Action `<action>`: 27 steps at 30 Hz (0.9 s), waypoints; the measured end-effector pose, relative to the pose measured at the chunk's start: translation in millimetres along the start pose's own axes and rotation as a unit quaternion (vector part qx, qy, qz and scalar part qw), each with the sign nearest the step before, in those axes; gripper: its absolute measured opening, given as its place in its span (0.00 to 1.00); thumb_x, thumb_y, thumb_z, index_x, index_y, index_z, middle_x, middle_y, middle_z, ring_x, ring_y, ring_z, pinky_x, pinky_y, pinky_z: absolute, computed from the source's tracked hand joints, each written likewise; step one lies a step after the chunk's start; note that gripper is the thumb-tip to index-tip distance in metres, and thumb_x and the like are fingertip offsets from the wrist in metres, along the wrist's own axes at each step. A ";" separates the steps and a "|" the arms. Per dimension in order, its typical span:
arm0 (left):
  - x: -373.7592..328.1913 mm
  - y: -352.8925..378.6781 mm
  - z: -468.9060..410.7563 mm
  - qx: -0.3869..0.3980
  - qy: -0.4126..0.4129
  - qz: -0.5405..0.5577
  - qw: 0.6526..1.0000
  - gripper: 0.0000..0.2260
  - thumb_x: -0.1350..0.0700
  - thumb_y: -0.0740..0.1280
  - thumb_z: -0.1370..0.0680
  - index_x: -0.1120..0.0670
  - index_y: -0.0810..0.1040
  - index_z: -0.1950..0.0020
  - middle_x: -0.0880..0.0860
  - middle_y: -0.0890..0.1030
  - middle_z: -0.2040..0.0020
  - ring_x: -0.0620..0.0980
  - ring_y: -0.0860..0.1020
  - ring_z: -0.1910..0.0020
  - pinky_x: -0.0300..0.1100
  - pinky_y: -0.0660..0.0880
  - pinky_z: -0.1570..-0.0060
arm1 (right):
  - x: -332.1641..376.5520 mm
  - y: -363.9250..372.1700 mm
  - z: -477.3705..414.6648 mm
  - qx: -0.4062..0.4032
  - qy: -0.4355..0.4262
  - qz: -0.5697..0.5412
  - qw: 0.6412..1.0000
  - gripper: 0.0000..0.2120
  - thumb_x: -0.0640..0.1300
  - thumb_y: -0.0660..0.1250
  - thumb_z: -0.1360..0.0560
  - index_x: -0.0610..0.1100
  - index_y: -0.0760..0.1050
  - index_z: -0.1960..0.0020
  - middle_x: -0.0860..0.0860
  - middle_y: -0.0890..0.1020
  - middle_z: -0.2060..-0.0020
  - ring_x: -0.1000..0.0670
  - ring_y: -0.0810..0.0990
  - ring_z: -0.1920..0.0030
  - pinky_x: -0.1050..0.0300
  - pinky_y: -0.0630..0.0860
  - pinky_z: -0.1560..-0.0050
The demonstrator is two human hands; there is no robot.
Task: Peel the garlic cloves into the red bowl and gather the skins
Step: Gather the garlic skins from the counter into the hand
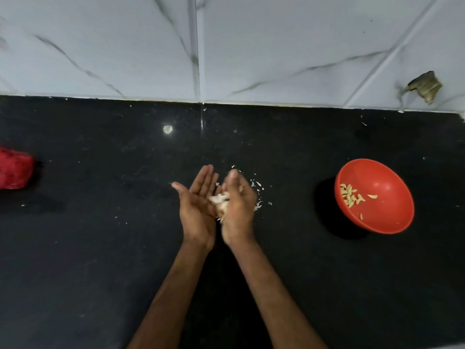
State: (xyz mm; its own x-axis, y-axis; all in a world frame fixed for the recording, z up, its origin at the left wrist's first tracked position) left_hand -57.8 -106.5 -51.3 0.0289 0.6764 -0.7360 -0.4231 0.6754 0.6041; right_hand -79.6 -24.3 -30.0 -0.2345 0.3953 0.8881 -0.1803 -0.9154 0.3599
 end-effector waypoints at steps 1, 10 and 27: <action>1.7 3.7 1.7 0.013 -0.027 0.013 0.999 0.38 0.33 0.41 0.19 0.60 0.70 0.27 0.55 0.76 0.30 0.51 0.75 0.31 0.47 0.67 0.29 | -5.9 6.7 7.9 0.017 -0.013 0.016 1.000 0.17 0.48 0.65 0.19 0.49 0.73 0.66 0.53 0.75 0.72 0.54 0.74 0.69 0.59 0.73 0.66; -0.4 -4.0 19.3 0.067 -0.111 0.026 0.991 0.30 0.42 0.43 0.16 0.61 0.69 0.27 0.57 0.74 0.28 0.56 0.72 0.28 0.46 0.73 0.33 | -28.2 19.9 40.1 0.098 -0.224 0.376 0.894 0.12 0.51 0.56 0.15 0.46 0.75 0.45 0.55 0.76 0.46 0.59 0.74 0.42 0.70 0.64 0.35; 1.4 -13.3 41.5 -0.040 -0.139 0.002 0.989 0.19 0.51 0.58 0.16 0.56 0.86 0.54 0.57 0.86 0.49 0.52 0.84 0.49 0.46 0.77 0.48 | 10.0 31.0 32.6 0.047 -0.344 0.570 0.745 0.21 0.44 0.57 0.20 0.47 0.62 0.27 0.45 0.56 0.20 0.46 0.53 0.19 0.30 0.43 0.24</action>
State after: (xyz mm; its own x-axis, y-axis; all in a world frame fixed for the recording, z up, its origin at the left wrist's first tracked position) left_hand -14.6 -102.4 -47.6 0.2700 0.7416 -0.6141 -0.4938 0.6541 0.5729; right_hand -56.3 -51.2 -0.6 0.3667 -0.7453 0.5569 -0.1644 -0.6411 -0.7497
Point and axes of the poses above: each hand's wrist, its own z-axis away from the middle knuckle, its own y-axis out of the palm, x = y × z, the point moved 7 cm from there along -z, towards the middle knuckle
